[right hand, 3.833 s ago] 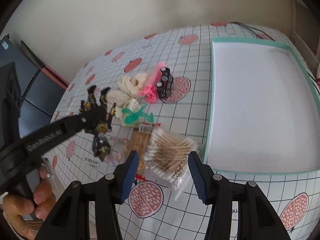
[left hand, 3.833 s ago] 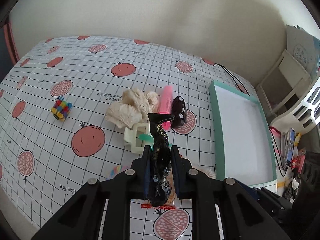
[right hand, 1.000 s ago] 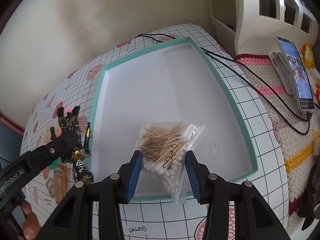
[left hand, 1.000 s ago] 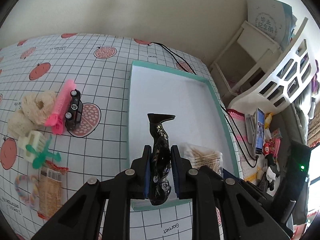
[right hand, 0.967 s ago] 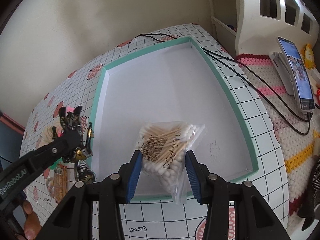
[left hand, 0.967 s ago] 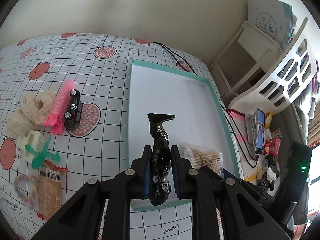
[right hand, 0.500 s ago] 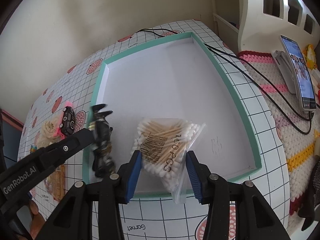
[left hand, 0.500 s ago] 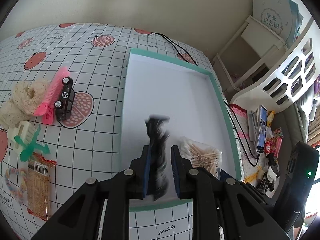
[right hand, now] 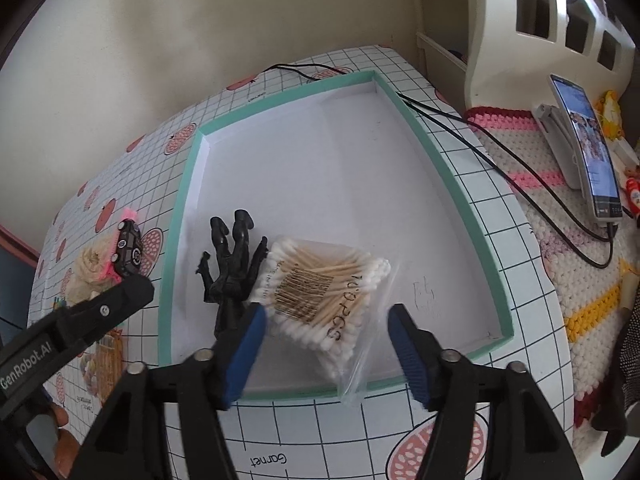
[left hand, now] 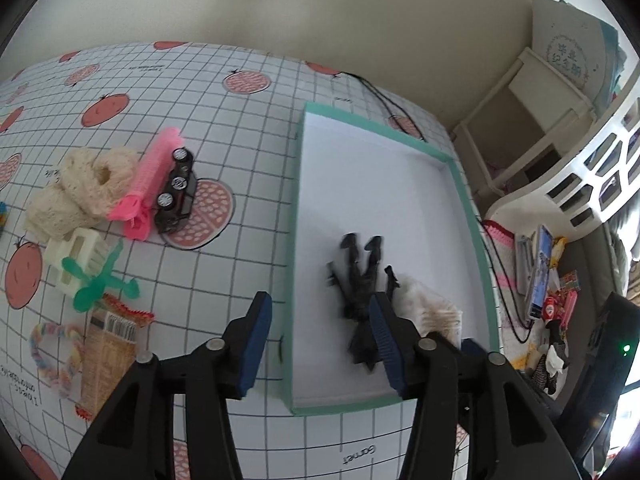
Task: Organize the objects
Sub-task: 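Lower the black figure into the tray and open the left gripper while the right gripper releases the swab bag, then move both grippers back to the items, right gripper over the snack bar packet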
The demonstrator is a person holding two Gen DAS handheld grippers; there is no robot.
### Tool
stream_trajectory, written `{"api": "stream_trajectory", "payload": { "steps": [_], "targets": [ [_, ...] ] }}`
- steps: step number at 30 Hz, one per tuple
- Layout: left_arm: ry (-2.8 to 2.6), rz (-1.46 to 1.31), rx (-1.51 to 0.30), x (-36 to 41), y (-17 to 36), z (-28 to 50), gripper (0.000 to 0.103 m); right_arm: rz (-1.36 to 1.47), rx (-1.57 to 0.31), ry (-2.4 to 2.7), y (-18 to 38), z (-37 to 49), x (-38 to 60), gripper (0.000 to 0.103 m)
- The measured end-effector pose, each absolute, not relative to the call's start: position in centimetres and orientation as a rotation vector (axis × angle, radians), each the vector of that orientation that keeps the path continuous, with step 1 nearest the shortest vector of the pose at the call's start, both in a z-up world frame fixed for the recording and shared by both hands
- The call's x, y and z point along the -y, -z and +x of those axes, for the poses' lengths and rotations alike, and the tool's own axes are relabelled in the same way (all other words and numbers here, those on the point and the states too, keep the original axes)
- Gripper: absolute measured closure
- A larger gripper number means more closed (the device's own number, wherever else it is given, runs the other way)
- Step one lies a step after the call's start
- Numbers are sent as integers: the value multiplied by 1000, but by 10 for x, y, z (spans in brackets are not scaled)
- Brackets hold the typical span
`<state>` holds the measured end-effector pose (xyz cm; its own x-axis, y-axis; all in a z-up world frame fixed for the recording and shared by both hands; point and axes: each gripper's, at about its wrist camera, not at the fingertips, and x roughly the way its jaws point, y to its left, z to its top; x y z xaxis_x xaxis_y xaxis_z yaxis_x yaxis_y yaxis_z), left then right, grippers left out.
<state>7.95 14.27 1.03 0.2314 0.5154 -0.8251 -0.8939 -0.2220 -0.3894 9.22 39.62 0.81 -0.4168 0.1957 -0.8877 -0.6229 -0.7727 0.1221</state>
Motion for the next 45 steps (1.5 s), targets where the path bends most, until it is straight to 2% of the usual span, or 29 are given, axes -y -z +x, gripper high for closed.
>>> {"api": "stream_trajectory", "payload": {
  "steps": [2,6,9,12,17,20,25,29,45],
  "targets": [
    [-1388,-1189,-448,-142,-9,77,43,-1300,-638,-2195,-6,93,-398,33],
    [-1409,-1193,-477,-140,-6,74,40,-1310,-645,-2182,-4,94,-398,30],
    [-1416,-1196,-494,-139,-3,70,38,-1312,-634,-2186,-4,93,-396,25],
    [-1435,-1193,-519,-139,0,68,26,-1318,-620,-2195,-3,91,-393,17],
    [-1475,-1176,-557,-136,3,62,24,-1321,-593,-2204,-3,89,-388,9],
    [-1491,-1173,-567,-134,6,57,13,-1319,-579,-2211,-3,88,-386,2],
    [-1496,-1150,-572,-130,4,52,13,-1313,-553,-2216,-2,87,-383,0],
    [-1504,-1135,-583,-129,3,50,8,-1312,-500,-2228,-2,85,-378,0],
    [-1529,-1077,-568,-123,-8,33,6,-1220,-461,-2288,-18,82,-370,0]
  ]
}}
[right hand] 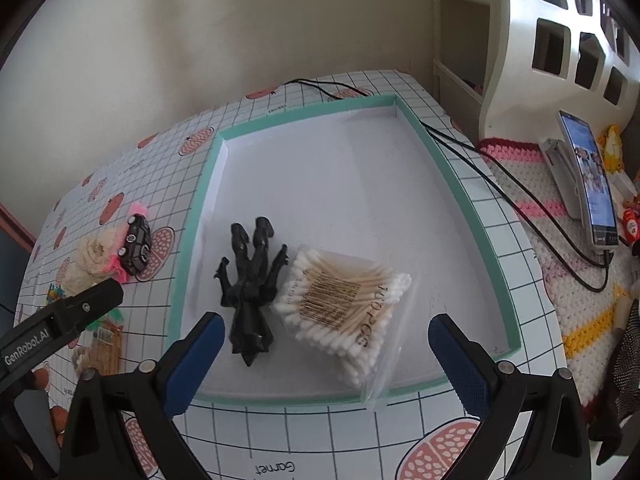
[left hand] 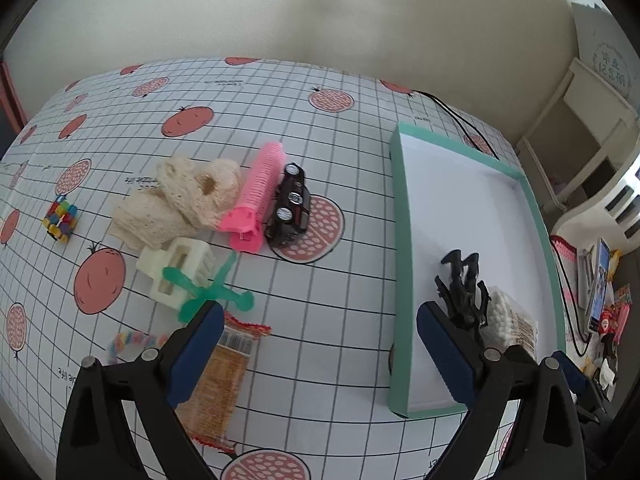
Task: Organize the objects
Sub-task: 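Move both grippers back to the items, right gripper over the snack bar packet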
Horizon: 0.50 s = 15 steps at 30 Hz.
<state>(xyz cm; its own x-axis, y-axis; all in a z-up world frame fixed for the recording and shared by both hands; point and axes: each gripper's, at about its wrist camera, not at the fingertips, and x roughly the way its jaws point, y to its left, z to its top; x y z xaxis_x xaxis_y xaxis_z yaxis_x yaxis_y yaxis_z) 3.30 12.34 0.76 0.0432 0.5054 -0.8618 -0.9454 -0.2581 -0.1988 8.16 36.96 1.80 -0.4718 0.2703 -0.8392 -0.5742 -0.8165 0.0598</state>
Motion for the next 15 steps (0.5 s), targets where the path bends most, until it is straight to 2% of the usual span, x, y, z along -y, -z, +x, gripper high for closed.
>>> {"api": "stream_trajectory", "payload": {
  "steps": [10,15],
  "targets": [
    [-1617,-1121,-588,-119,-5,-13,6,-1193,-499,-2428,-27,67,-341,0],
    [-1611,-1239,-538,-115,0,-44,5,-1267,-374,-2523,-24,50,-306,0]
  ]
}}
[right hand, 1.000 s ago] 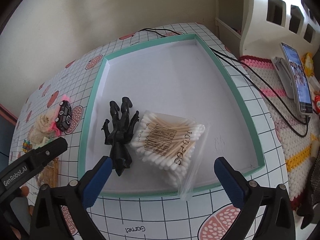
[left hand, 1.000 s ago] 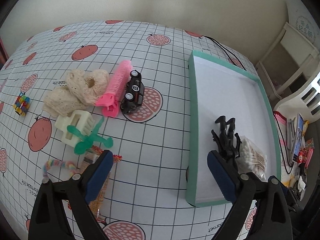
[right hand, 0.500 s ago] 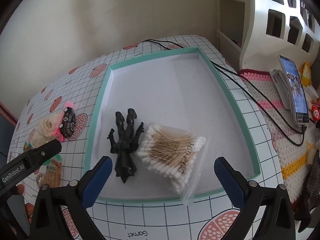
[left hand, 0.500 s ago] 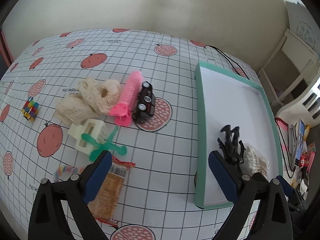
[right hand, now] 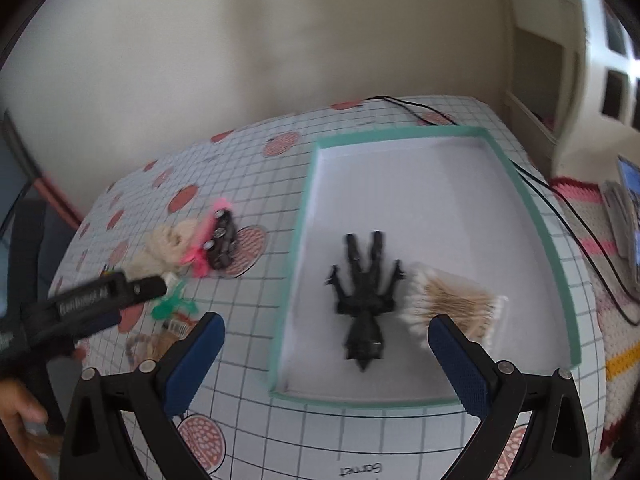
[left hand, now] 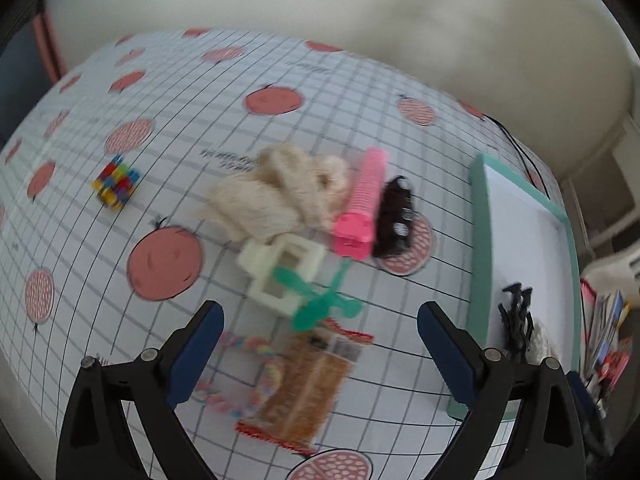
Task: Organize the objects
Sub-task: 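Move both grippers back to the items, right gripper over the snack bar packet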
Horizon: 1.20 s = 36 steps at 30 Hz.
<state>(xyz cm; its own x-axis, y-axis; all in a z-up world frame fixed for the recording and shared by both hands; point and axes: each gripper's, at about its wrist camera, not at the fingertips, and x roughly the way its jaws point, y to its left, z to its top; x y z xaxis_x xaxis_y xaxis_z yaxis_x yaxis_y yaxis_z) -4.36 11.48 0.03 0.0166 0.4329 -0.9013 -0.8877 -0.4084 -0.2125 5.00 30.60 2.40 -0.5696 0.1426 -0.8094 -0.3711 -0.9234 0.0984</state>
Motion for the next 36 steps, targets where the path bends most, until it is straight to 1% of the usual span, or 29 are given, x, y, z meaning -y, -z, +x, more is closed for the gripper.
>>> {"api": "stream_trajectory", "payload": {
  "steps": [6,9,18,24,33,36],
  "targets": [
    [-1634,-1423,-529,-109,16,-87,5,-1393,-328,-2575,-9,26,-265,0],
    [-1644,-1470,-546,-106,25,-102,6,-1428,-319,-2590,-4,17,-247,0],
    [-1664,-1572,-500,-100,37,-141,6,-1561,-291,-2587,20,0,-212,0],
    [-1637,-1565,-588,-104,44,-141,6,-1625,-352,-2560,34,-9,-203,0],
    [-1595,-1499,-721,-113,48,-126,6,-1706,-299,-2514,51,-16,-189,1],
    [-1595,-1501,-746,-114,51,-125,6,-1706,-278,-2495,52,-16,-191,4]
  ]
}}
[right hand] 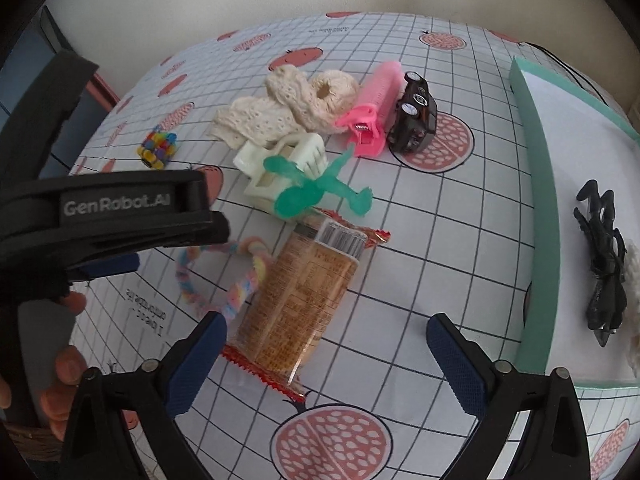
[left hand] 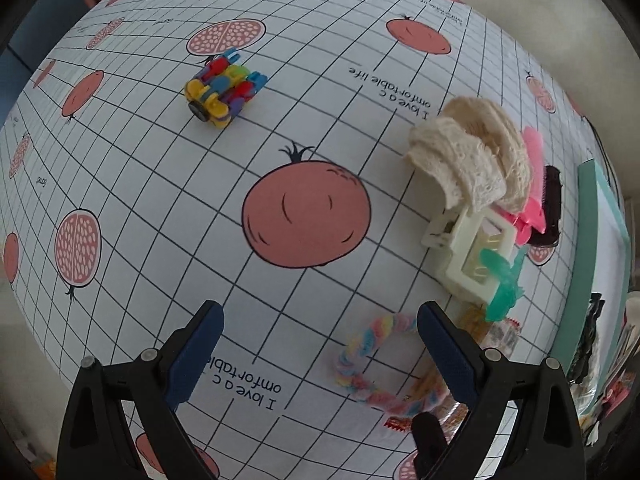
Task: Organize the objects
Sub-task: 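Move both grippers back to the items, right gripper over the snack bar packet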
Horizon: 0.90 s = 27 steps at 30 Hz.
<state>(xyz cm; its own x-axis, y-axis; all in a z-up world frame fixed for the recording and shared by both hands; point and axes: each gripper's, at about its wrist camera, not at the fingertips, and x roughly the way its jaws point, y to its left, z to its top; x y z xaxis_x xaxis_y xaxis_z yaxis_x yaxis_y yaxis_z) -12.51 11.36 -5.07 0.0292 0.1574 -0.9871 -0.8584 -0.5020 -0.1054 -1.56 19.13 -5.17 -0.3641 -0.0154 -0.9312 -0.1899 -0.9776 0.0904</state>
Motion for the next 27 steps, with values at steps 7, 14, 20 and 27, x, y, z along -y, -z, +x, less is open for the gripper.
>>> {"api": "stream_trajectory", "payload": {
  "steps": [7,14,20,27],
  "targets": [
    [-1599,-1470,-779,-115,50,-123,6,-1689,-262,-2464,50,-13,-197,13],
    [-1575,-1423,-815,-121,48,-112,17,-1674,-236,-2439,45,-8,-201,26],
    [-1530,-1432,-817,-127,51,-105,42,-1650,-258,-2410,40,-4,-211,50],
    [-1534,-1402,-803,-134,51,-101,72,-1639,-317,-2389,36,5,-227,63]
  ]
}}
